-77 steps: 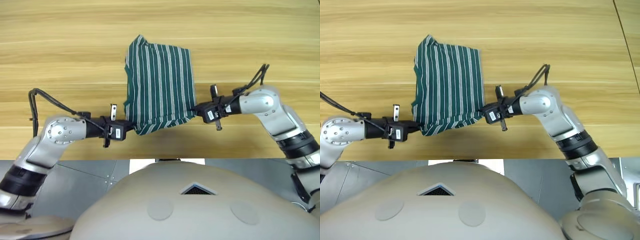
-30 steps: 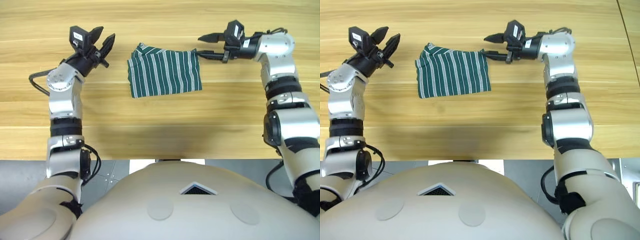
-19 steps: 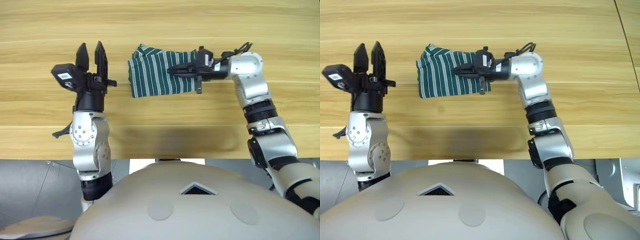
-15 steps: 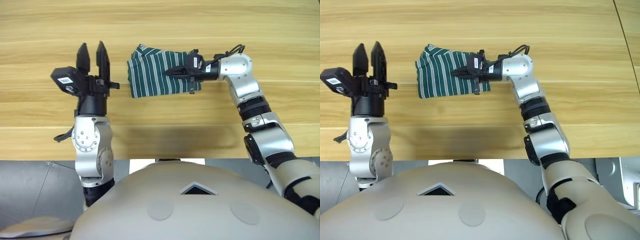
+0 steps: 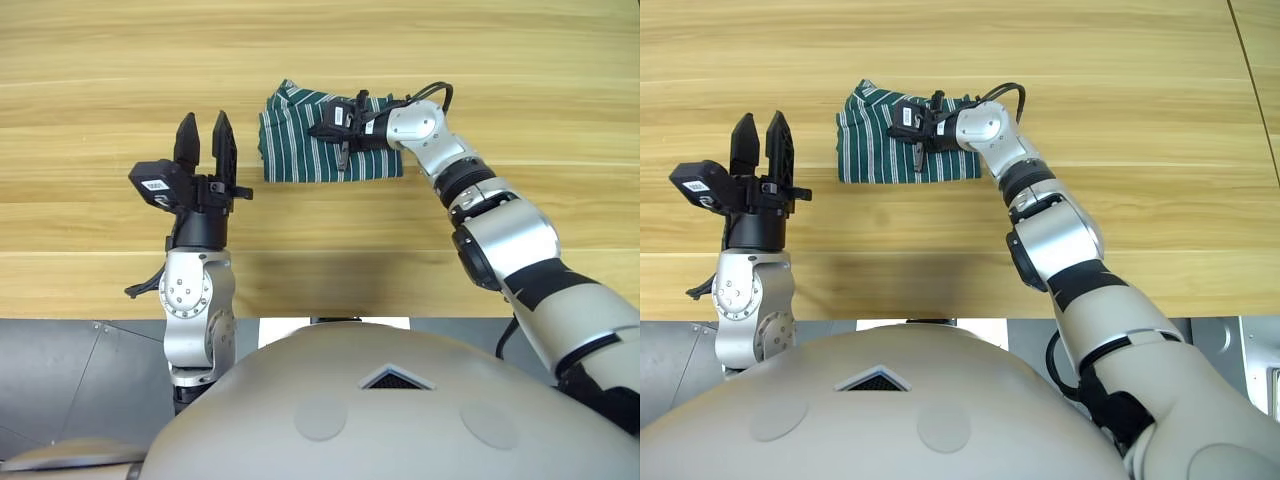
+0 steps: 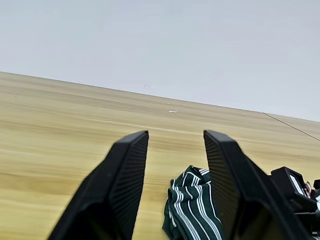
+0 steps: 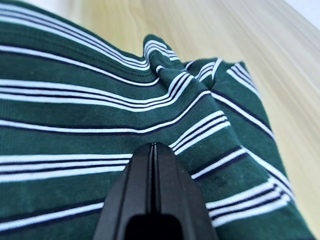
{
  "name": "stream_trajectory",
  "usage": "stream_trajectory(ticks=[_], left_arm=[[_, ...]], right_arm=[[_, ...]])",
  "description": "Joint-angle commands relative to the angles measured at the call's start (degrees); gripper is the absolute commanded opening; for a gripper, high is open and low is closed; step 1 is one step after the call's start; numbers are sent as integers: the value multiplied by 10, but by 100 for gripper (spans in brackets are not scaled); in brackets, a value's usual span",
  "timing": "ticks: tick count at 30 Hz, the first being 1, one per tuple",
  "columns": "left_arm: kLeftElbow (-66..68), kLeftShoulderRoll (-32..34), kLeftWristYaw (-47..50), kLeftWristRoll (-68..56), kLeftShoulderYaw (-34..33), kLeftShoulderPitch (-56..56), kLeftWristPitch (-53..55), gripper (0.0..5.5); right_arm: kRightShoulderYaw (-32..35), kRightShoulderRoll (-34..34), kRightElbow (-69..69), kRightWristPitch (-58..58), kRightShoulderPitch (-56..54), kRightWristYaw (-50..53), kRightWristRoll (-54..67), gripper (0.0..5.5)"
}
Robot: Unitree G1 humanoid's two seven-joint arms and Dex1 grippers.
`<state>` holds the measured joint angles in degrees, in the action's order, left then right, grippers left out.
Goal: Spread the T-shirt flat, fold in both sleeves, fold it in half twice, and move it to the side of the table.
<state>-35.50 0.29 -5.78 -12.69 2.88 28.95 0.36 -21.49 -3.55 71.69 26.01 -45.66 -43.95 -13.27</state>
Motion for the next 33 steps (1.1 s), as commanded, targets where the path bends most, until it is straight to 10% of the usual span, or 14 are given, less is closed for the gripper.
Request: stream_trajectory(ticks=[1, 14, 26, 33], left_arm=[[9, 4, -5, 4, 4, 4, -8, 194], [19, -3, -1, 20, 34, 29, -42, 194], [10, 23, 5, 22, -33, 0, -58, 194], [124, 76, -39, 18, -122, -66, -157, 194]], right_arm=[[34, -37, 49, -63, 8, 31, 0, 3], [246, -326, 69, -157, 70, 267, 73, 3], [349, -329, 12, 67, 30, 206, 144, 3], [342, -188, -311, 114, 215, 167, 238, 3]])
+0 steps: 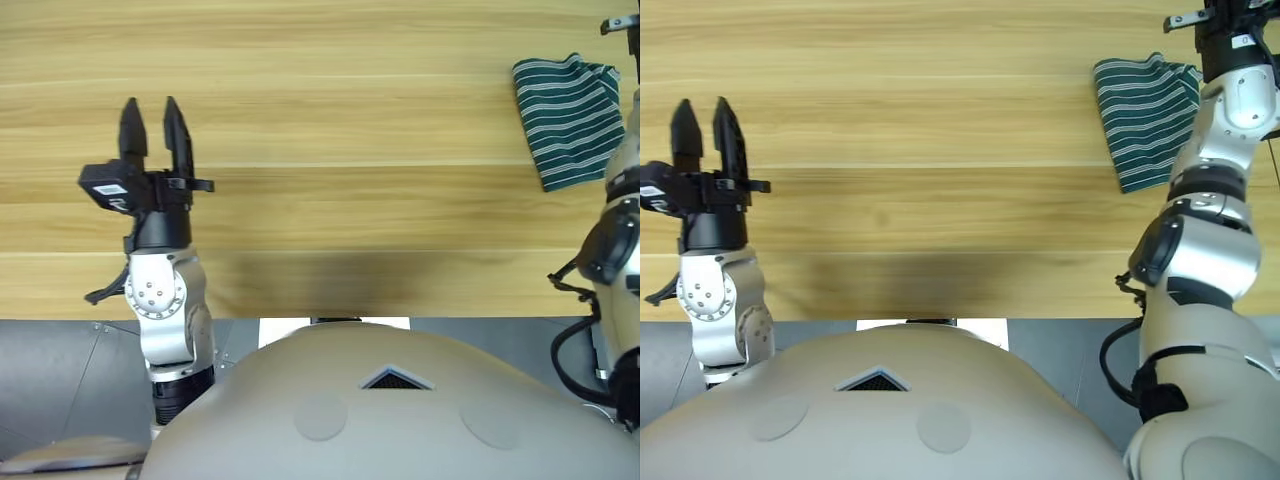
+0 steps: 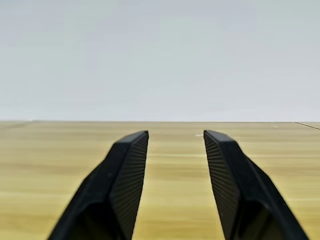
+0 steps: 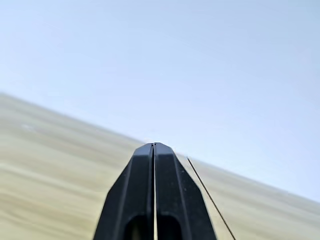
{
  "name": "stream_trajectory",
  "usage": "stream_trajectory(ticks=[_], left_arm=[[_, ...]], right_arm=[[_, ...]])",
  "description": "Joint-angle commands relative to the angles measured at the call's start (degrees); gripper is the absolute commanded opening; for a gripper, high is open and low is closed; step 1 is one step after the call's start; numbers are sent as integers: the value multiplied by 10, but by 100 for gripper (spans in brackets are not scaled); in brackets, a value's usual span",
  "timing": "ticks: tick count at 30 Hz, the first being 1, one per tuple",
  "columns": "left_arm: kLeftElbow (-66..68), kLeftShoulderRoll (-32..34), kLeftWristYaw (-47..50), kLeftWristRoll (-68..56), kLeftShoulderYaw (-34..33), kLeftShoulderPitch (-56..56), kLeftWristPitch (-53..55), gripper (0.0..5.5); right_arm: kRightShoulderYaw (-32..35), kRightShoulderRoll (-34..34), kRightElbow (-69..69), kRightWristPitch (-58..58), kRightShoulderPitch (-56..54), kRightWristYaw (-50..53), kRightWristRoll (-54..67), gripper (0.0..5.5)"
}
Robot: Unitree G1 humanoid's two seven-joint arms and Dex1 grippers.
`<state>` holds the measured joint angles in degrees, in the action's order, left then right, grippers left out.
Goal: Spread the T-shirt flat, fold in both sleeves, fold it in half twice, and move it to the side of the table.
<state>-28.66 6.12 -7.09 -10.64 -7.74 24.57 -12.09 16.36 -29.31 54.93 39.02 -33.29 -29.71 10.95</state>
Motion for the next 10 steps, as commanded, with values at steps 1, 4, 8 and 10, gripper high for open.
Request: stream_trajectory(ticks=[1, 4, 8, 10], left_arm=[[76, 21, -28, 17, -14, -21, -55, 194], [106, 21, -29, 57, -3, -21, -97, 194], [120, 24, -34, 58, 3, -34, -114, 194], [125, 27, -40, 51, 3, -34, -114, 194]], right_arm=[[-56, 86, -178, -1, 107, 33, -27, 3], [-81, 107, -250, -4, 151, 27, -27, 3], [-79, 92, -275, -21, 191, 14, -15, 3], [-89, 90, -273, -16, 200, 13, -33, 3]])
